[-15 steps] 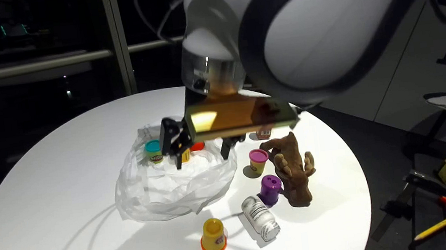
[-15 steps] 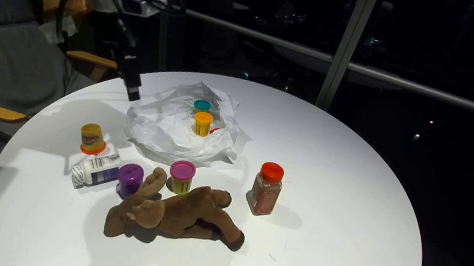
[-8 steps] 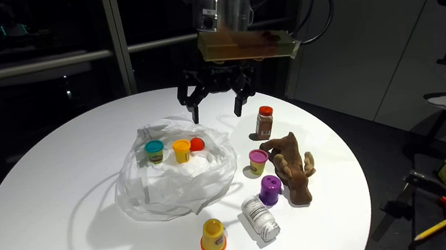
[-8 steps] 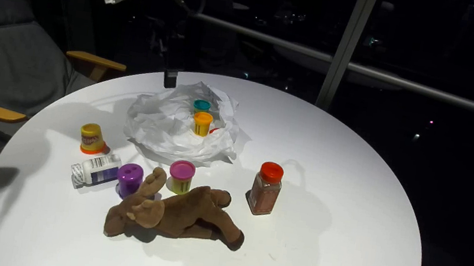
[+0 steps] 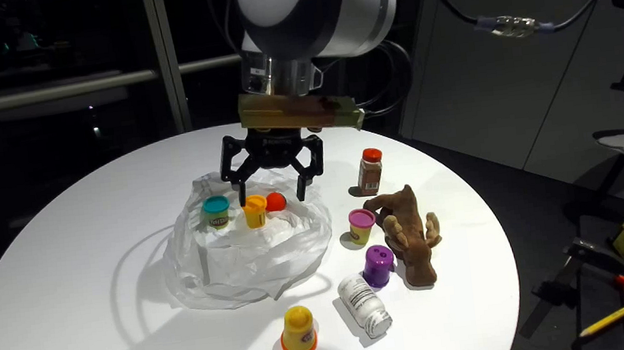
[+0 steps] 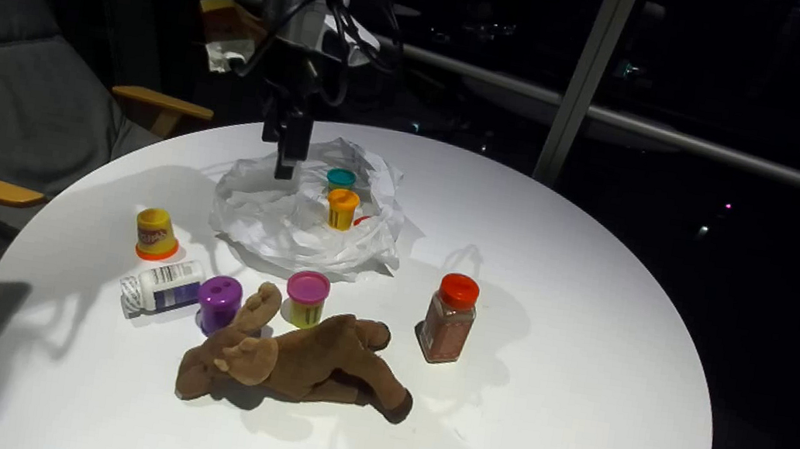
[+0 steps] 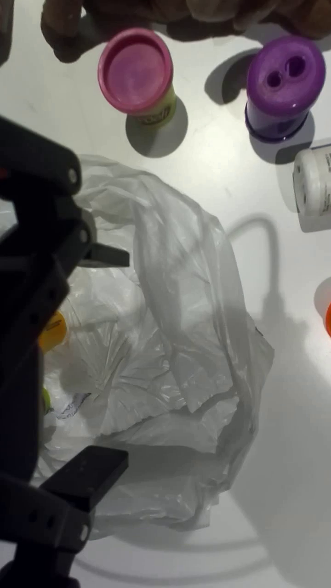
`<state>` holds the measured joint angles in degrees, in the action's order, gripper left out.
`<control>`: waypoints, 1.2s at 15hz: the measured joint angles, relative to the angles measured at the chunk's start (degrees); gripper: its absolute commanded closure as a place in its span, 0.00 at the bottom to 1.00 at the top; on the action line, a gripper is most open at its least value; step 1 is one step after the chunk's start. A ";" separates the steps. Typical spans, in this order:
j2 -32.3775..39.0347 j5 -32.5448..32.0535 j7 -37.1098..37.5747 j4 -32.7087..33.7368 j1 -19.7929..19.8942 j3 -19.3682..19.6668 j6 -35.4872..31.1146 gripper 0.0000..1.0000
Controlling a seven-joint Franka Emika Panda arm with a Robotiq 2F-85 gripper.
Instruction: Remove the contents from the plastic bag.
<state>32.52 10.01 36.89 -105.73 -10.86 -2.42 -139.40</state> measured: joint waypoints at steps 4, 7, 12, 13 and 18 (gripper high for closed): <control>6.95 -0.65 0.01 6.71 -0.30 0.92 0.69 0.00; 12.46 -1.31 0.02 12.09 -0.71 2.21 1.29 0.00; 19.42 -3.99 0.50 21.15 -2.09 5.21 1.40 0.00; 20.29 -4.69 0.83 22.66 -2.42 5.88 1.46 0.00; 23.32 -6.43 2.44 28.51 -3.10 7.92 3.64 0.42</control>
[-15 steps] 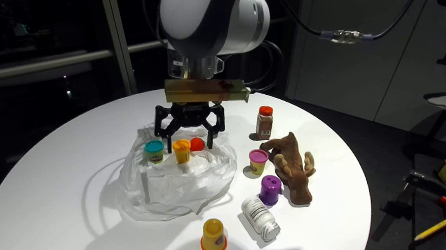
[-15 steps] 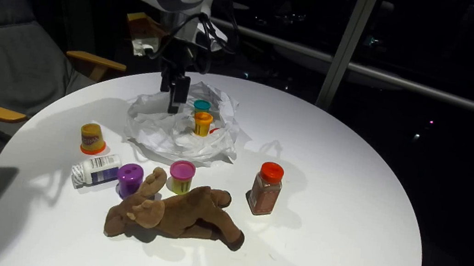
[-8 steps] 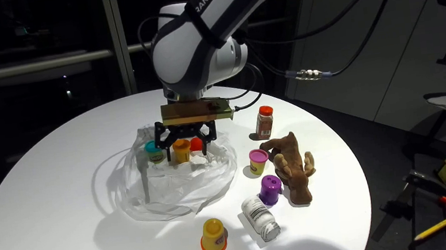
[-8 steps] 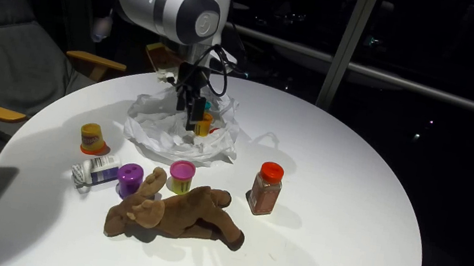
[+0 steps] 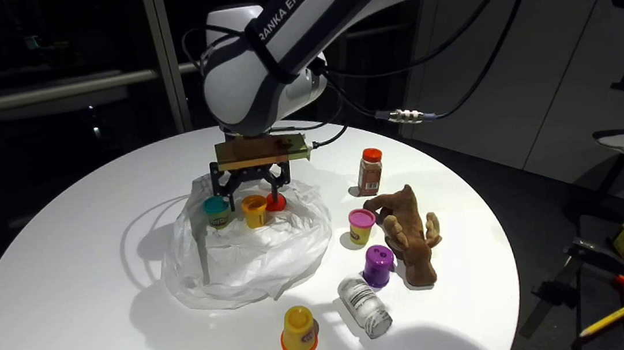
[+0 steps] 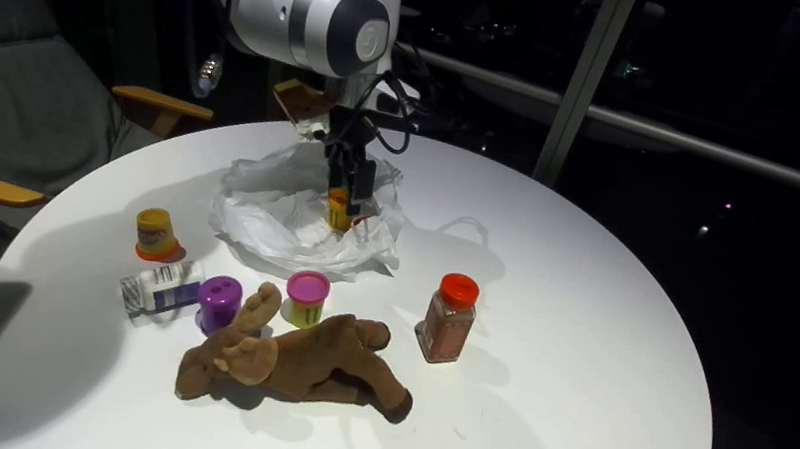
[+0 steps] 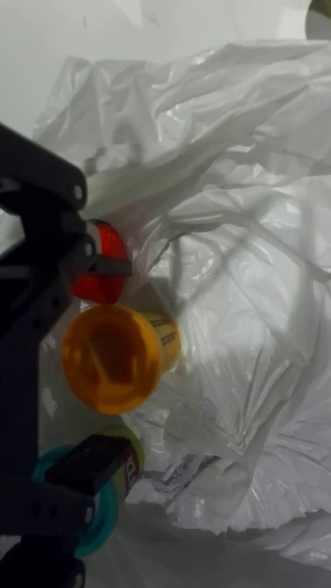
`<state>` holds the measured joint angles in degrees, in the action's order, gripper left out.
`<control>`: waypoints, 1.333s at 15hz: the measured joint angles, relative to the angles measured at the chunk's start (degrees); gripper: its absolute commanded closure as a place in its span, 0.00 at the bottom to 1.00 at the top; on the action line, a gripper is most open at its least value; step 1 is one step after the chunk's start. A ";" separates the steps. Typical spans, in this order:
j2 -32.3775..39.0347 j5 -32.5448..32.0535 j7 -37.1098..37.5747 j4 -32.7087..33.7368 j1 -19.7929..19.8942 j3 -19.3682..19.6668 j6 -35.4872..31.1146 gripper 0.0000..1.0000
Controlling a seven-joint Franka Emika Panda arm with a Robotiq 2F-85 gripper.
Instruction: Remove the contents from the plastic bag.
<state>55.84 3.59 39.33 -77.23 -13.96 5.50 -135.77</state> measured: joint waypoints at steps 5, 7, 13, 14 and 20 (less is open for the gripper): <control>1.94 0.00 0.94 3.34 0.01 0.22 4.06 0.72; 2.12 -0.02 1.69 3.99 0.02 0.32 4.76 0.72; -1.69 -0.62 4.89 2.88 0.02 2.49 4.83 0.72; -3.50 -0.94 5.38 1.43 0.03 3.08 4.81 0.72; -17.39 -1.16 7.15 -14.05 1.14 5.22 2.25 0.72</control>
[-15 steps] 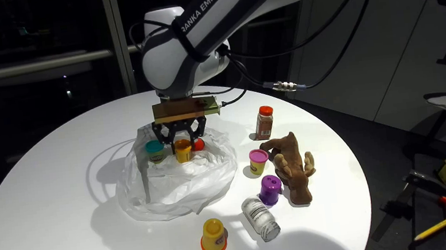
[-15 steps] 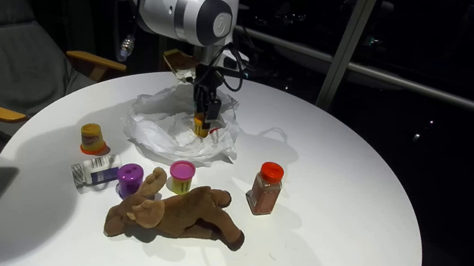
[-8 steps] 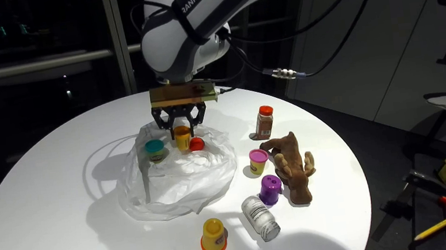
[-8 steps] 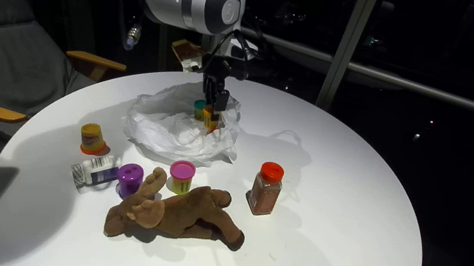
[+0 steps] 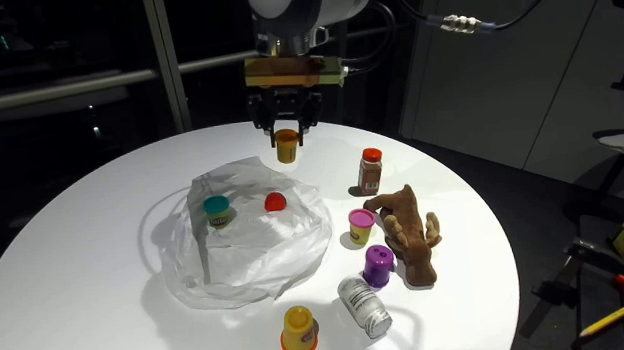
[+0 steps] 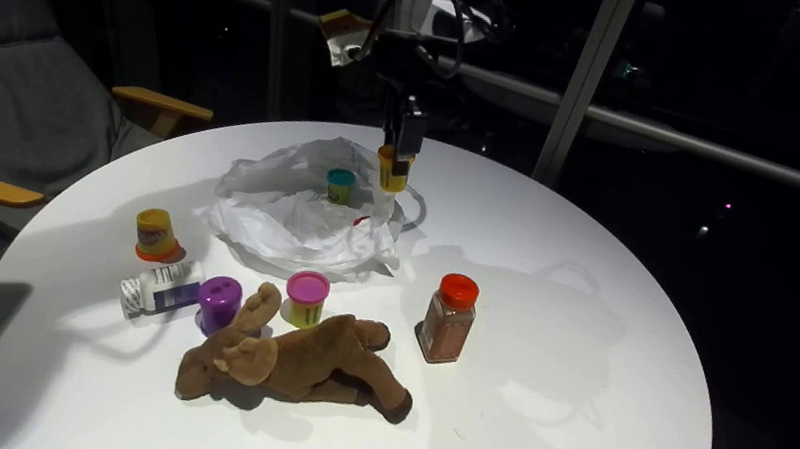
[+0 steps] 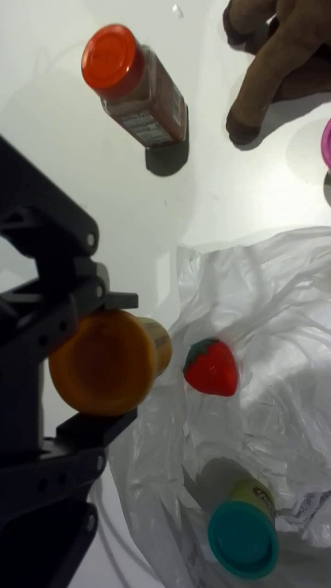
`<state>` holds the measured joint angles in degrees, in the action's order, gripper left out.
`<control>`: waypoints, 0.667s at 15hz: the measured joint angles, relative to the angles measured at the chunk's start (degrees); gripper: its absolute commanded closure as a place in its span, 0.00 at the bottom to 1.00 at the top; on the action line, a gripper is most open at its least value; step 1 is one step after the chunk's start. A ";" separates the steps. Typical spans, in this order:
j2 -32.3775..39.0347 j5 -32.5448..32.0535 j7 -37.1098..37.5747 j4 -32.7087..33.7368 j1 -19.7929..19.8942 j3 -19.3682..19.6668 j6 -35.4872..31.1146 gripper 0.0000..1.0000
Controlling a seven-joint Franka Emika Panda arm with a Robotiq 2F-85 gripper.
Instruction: Remove the contents from the plastic bag.
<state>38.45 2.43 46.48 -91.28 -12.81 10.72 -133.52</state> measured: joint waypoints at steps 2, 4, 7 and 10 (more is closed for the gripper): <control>-3.90 0.00 0.31 -5.92 0.74 0.16 -2.77 0.72; -6.38 -0.26 0.57 -10.57 1.56 0.33 -5.82 0.72; -7.07 -2.36 1.15 -14.73 2.64 1.13 -9.35 0.72; -5.99 -3.83 1.26 -16.21 3.57 1.54 -11.06 0.72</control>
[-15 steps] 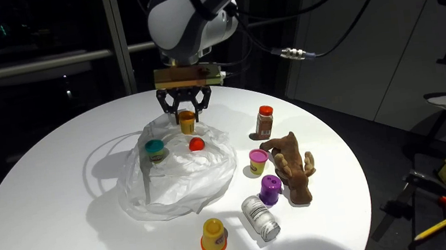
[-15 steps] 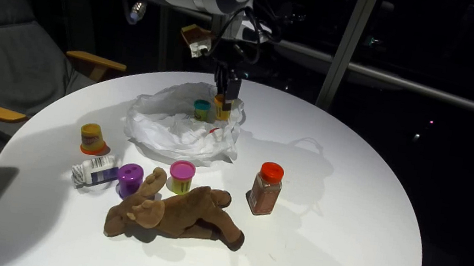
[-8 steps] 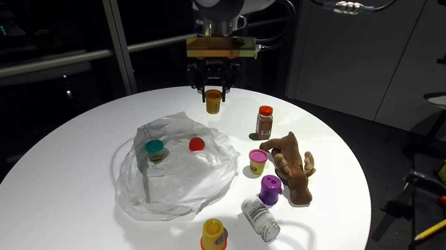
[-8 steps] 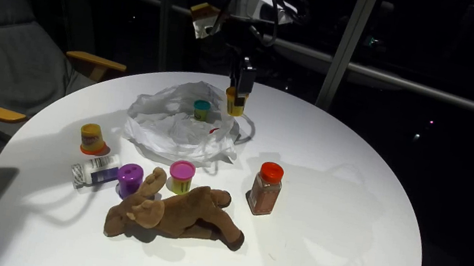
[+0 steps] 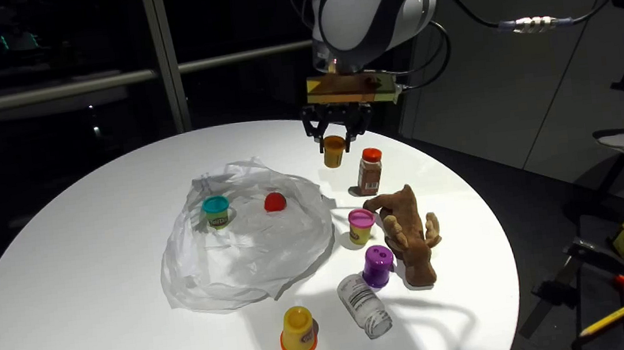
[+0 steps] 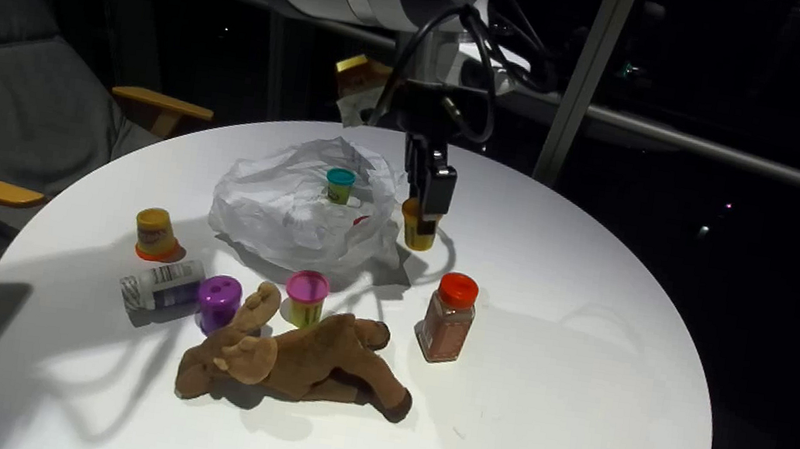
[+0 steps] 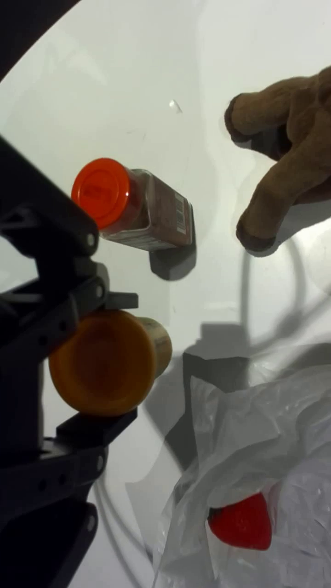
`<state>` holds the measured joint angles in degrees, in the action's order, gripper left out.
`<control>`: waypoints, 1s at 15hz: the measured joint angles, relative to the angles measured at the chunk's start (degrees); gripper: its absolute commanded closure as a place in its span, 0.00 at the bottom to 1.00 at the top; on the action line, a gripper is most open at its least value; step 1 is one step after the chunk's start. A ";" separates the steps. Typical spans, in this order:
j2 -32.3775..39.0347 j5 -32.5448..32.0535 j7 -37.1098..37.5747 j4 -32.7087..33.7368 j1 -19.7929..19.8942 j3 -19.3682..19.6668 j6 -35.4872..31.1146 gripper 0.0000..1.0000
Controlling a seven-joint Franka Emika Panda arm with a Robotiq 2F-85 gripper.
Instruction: Remove the contents from the plastic bag.
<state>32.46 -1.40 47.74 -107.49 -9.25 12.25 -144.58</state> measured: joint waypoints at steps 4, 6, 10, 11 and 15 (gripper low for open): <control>2.45 -0.30 0.00 0.53 0.28 -0.01 -0.15 0.72; 3.85 -0.30 0.00 0.96 0.28 -0.04 -0.15 0.72; 7.13 -0.30 0.00 2.13 0.39 -0.04 -0.15 0.72; 8.00 -0.30 0.00 2.48 0.46 -0.05 -0.13 0.72; 10.72 0.10 -0.05 4.19 1.17 -0.24 -0.02 0.14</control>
<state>43.18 -1.30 47.69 -103.30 -8.08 12.01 -144.60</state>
